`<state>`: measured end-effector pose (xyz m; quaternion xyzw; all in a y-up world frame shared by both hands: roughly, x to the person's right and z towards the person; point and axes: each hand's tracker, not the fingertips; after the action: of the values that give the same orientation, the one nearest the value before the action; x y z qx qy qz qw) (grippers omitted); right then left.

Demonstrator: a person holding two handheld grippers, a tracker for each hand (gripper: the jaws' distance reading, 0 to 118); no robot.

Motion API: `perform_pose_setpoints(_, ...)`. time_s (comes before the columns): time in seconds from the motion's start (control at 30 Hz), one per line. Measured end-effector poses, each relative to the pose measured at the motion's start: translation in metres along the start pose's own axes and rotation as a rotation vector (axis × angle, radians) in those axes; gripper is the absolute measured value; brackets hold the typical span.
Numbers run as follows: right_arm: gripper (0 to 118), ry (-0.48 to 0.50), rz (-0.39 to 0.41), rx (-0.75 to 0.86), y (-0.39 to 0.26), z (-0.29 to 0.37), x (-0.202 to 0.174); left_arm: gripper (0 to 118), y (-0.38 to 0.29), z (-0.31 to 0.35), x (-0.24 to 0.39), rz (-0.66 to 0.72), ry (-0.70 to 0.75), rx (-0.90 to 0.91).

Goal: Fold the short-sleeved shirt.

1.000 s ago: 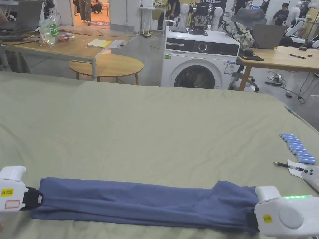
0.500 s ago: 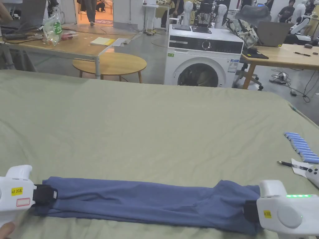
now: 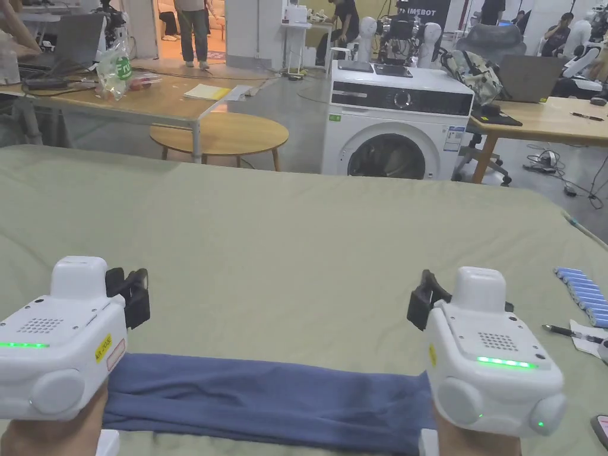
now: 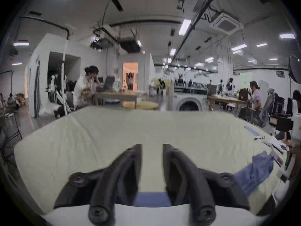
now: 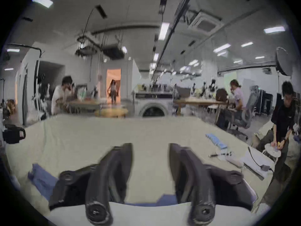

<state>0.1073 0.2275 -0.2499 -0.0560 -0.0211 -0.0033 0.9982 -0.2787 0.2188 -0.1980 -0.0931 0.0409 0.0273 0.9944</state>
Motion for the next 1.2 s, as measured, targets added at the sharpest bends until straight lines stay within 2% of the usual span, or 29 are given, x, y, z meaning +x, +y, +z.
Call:
perform_pose_setpoints(0.03,10,-0.002,-0.012,0.012,0.003,0.0,-0.006,2,0.001,0.001,0.003,-0.023,0.017,0.003)
perform_pose_setpoints(0.07,0,0.014,-0.026,0.015,0.004,0.0,-0.011,0,0.0,-0.004,0.001,-0.046,0.039,0.011)
perform_pose_setpoints(0.17,0,0.042,-0.005,0.042,0.005,-0.001,-0.026,0,0.004,0.0,-0.004,-0.053,0.023,0.003)
perform_pose_setpoints(0.23,0,0.052,0.042,0.042,0.006,-0.001,-0.039,0,0.006,0.002,-0.007,-0.067,0.036,-0.008)
perform_pose_setpoints(0.33,0,0.077,0.07,0.045,0.004,-0.002,-0.059,0,0.008,0.002,-0.029,-0.036,0.021,-0.09)
perform_pose_setpoints(0.53,0,0.171,0.109,0.002,-0.006,-0.007,-0.097,0,-0.003,-0.006,-0.109,0.201,-0.128,-0.379)
perform_pose_setpoints(0.63,0,0.221,0.125,-0.027,-0.013,-0.01,-0.109,1,-0.019,-0.021,-0.152,0.394,-0.223,-0.604)
perform_pose_setpoints(0.73,0,0.244,0.138,-0.048,-0.02,-0.012,-0.115,37,-0.042,-0.035,-0.184,0.492,-0.27,-0.739)
perform_pose_setpoints(0.77,0,0.248,0.142,-0.055,-0.022,-0.012,-0.116,57,-0.049,-0.039,-0.192,0.506,-0.255,-0.779)
perform_pose_setpoints(0.8,0,0.252,0.148,-0.06,-0.024,-0.012,-0.117,66,-0.056,-0.043,-0.199,0.525,-0.292,-0.814)
perform_pose_setpoints(0.93,0,0.26,0.161,-0.08,-0.03,-0.015,-0.116,66,-0.084,-0.058,-0.21,0.717,-0.451,-0.868)
perform_pose_setpoints(1.1,0,0.25,0.155,-0.109,-0.035,-0.021,-0.111,68,-0.117,-0.082,-0.185,0.768,-0.603,-0.918)
perform_pose_setpoints(1.2,0,0.244,0.155,-0.122,-0.036,-0.023,-0.106,68,-0.13,-0.09,-0.179,0.902,-0.669,-0.835)
